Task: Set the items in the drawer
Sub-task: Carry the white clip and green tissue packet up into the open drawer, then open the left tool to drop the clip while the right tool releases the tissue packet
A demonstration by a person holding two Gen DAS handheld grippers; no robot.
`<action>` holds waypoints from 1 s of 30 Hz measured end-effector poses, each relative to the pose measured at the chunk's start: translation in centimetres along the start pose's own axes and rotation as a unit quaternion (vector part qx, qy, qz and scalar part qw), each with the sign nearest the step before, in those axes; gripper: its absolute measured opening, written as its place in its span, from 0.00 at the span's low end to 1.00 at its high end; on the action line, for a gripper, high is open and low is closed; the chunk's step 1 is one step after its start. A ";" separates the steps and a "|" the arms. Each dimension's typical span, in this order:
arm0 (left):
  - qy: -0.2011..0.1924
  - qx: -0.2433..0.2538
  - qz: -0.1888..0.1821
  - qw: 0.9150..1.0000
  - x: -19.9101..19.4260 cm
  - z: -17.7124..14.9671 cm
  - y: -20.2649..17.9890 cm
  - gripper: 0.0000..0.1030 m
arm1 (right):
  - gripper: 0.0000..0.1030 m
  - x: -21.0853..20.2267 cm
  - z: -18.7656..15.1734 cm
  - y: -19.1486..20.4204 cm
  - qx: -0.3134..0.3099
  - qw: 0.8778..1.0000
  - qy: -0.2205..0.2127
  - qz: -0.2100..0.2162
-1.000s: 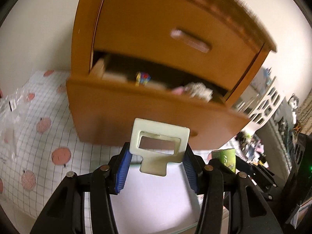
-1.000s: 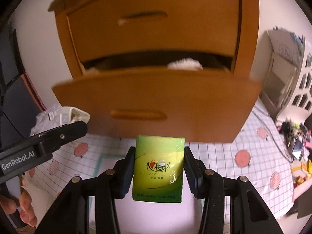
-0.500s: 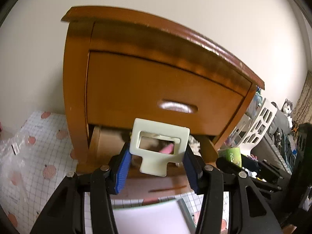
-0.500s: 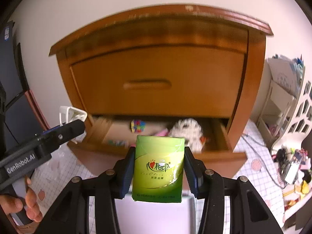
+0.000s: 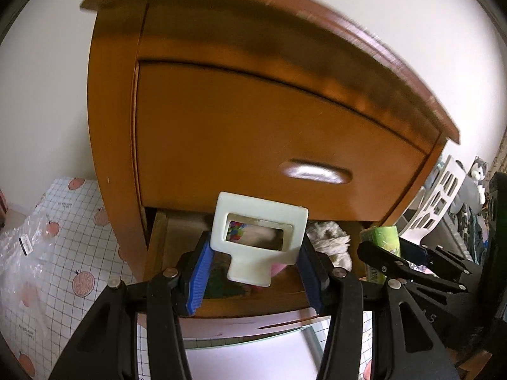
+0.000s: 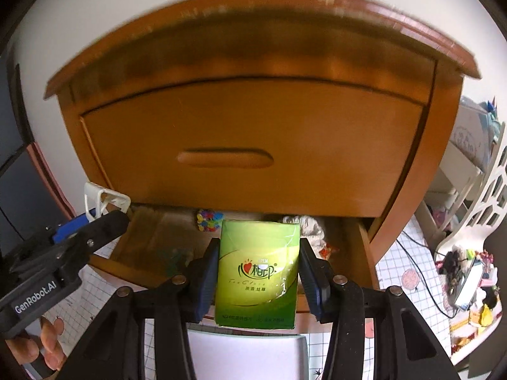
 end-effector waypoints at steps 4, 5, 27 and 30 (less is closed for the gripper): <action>0.017 -0.008 0.007 1.000 1.5 -0.1 0.7 0.51 | 0.48 1.3 0.1 0.4 -0.007 1.000 0.015 -0.010; 0.021 -0.010 0.009 1.000 1.8 0.1 0.8 0.51 | 0.48 1.6 0.2 0.5 -0.008 1.000 0.019 -0.011; 0.026 -0.026 0.018 0.999 2.0 -1.0 1.8 0.74 | 0.67 4.0 0.2 0.2 0.004 0.999 0.041 0.004; 0.026 -0.026 0.024 0.999 1.7 -1.4 1.7 0.78 | 0.69 3.8 -0.3 0.1 0.007 0.999 0.040 0.004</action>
Point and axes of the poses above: each gripper's, at about its wrist camera, not at the fingertips, and x roughly the way its jaws point, y to its left, z to its top, the point moved 1 cm from there along x, roughly the way its jaws point, and after that the axes turned 5 degrees about y, right-handed, at the moved point
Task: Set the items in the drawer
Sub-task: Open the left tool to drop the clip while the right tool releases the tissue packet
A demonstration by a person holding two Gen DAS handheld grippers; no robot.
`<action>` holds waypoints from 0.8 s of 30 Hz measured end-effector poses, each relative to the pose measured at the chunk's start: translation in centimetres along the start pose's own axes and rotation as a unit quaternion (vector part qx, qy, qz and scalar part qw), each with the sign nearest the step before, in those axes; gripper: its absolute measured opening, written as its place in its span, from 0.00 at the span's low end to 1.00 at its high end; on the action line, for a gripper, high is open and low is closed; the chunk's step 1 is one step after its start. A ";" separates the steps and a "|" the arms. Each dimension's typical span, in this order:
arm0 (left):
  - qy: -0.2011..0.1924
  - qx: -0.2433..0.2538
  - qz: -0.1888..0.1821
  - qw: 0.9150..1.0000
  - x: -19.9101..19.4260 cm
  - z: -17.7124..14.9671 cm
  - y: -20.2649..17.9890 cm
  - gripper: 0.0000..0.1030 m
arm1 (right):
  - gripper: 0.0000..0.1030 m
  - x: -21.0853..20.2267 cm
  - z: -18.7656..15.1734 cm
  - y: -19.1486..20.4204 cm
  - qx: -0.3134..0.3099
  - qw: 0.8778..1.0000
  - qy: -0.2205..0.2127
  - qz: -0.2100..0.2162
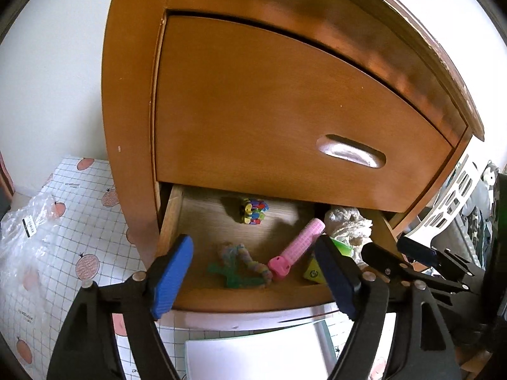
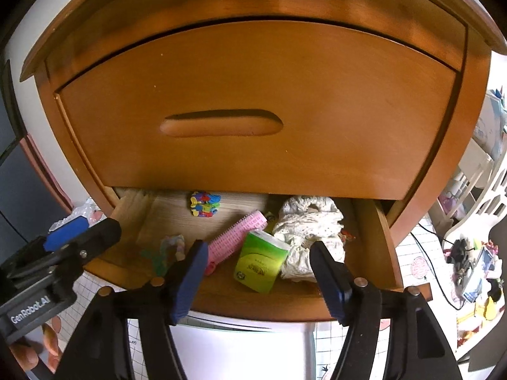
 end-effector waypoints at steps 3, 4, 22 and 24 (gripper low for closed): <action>-0.002 -0.004 0.005 1.000 -0.3 -0.4 0.1 0.78 | 0.82 -0.2 -0.3 0.0 0.002 1.000 -0.001 0.003; -0.003 -0.005 0.008 1.000 -0.4 -0.7 0.1 0.80 | 0.84 -0.3 -0.4 -0.1 0.002 1.000 -0.002 0.004; -0.057 -0.004 0.053 0.997 -3.3 -4.5 0.8 1.00 | 1.00 -1.9 -3.7 -1.3 0.023 1.000 -0.004 0.005; -0.046 -0.007 0.052 0.998 -2.7 -5.0 1.1 1.00 | 1.00 -1.7 -4.2 -1.4 0.024 1.000 0.000 0.003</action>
Point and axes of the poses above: each gripper's, at about its wrist camera, not at the fingertips, and x roughly the way its jaws point, y to its left, z to its top, the point moved 1 cm from there along x, roughly the way its jaws point, and after that the axes turned 5 degrees about y, right-handed, at the moved point
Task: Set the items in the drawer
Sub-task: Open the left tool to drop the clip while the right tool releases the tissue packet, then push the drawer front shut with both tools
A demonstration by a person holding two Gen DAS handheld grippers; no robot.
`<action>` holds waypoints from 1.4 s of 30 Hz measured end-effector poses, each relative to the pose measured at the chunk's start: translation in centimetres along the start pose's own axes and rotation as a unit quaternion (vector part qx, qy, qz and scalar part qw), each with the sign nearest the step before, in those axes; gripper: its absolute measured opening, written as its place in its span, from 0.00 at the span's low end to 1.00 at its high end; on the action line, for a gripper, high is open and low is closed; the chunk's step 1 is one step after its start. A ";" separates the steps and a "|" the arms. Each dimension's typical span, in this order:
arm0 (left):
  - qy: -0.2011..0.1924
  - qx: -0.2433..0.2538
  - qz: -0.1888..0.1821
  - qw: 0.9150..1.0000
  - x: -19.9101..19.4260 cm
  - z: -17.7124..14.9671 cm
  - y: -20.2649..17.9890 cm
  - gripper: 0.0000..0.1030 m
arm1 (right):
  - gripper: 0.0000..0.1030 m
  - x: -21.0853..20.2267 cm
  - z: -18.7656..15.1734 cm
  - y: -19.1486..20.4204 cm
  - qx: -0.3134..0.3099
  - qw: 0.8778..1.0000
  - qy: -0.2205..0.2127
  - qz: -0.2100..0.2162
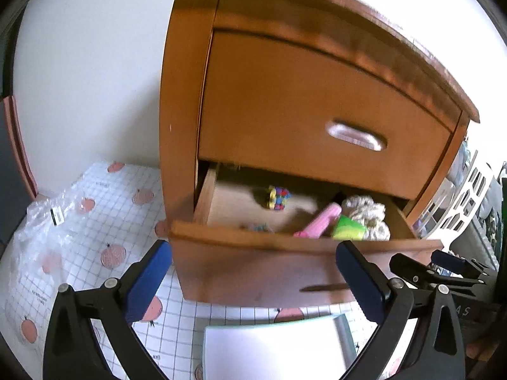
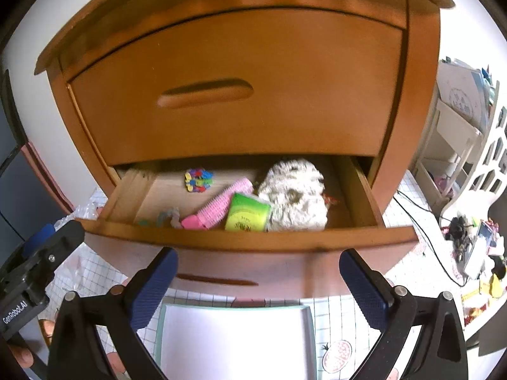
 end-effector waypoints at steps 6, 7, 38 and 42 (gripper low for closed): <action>0.020 0.005 0.015 1.000 2.0 -0.9 0.1 1.00 | 1.00 1.3 -1.2 -0.3 0.002 1.000 0.020 -0.009; 0.024 0.006 0.016 1.000 2.4 -1.0 0.1 1.00 | 1.00 1.7 -1.3 -0.3 0.002 1.000 0.024 -0.011; 0.042 0.028 0.031 0.998 9.3 2.8 -1.5 1.00 | 1.00 7.1 1.7 -1.7 0.004 0.999 0.040 -0.015; 0.043 0.032 0.036 0.998 9.7 2.9 -1.8 1.00 | 1.00 7.7 2.2 -1.7 0.003 0.999 0.041 -0.015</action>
Point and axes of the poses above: each gripper's, at about its wrist camera, not at the fingertips, and x roughly the way its jaws point, y to its left, z to its top, the point moved 1 cm from there along x, roughly the way its jaws point, and after that the axes turned 5 degrees about y, right-handed, at the moved point
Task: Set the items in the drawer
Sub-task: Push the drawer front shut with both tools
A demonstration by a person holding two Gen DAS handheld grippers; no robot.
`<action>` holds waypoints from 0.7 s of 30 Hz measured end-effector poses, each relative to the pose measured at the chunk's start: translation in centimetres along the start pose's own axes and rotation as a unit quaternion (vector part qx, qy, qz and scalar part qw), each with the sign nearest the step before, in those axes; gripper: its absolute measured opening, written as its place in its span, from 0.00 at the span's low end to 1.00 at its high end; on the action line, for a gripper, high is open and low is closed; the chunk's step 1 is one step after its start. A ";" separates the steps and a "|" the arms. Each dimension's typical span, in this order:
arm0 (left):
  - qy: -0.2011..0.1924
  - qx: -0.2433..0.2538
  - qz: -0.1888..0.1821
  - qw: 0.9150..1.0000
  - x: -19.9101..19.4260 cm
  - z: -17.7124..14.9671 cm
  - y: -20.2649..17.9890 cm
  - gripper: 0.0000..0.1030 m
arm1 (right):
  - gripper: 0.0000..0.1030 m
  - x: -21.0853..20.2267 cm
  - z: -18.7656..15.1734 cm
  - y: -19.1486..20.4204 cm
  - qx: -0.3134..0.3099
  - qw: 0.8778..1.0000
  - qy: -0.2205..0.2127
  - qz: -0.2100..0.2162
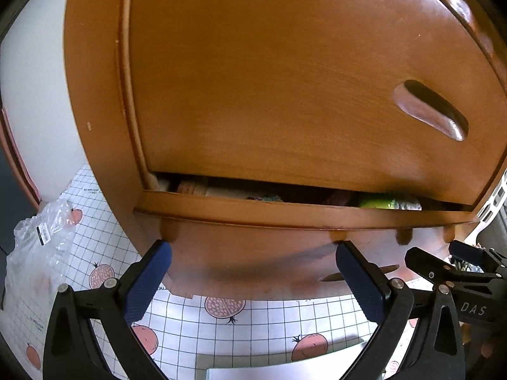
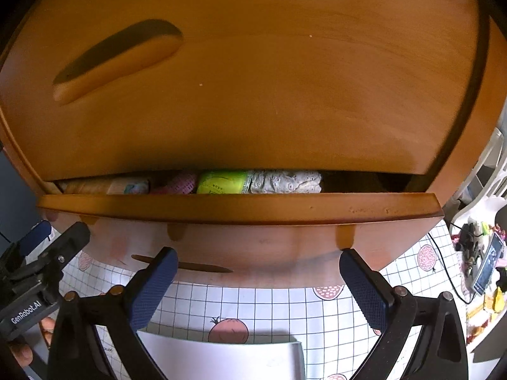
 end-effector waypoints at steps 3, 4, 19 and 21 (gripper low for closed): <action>0.004 -0.002 0.002 1.000 0.0 -0.1 -0.3 1.00 | 1.00 0.6 0.6 0.0 0.004 1.000 0.001 0.002; 0.004 -0.002 0.003 1.000 0.3 0.2 -0.4 1.00 | 1.00 0.7 0.9 0.0 0.004 1.000 0.002 0.002; 0.010 0.000 0.004 1.000 -2.6 -2.3 -1.4 1.00 | 1.00 -0.7 -1.2 -0.4 -0.005 1.000 0.008 0.004; 0.009 -0.001 -0.001 1.000 -3.4 -2.7 -1.6 1.00 | 1.00 -1.5 -2.1 -0.6 -0.005 1.000 0.007 0.003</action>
Point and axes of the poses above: each gripper's, at about its wrist camera, not at the fingertips, and x roughly the way its jaws point, y to its left, z to its top, the point moved 1 cm from there along x, roughly the way its jaws point, and after that the axes turned 5 degrees about y, right-handed, at the moved point
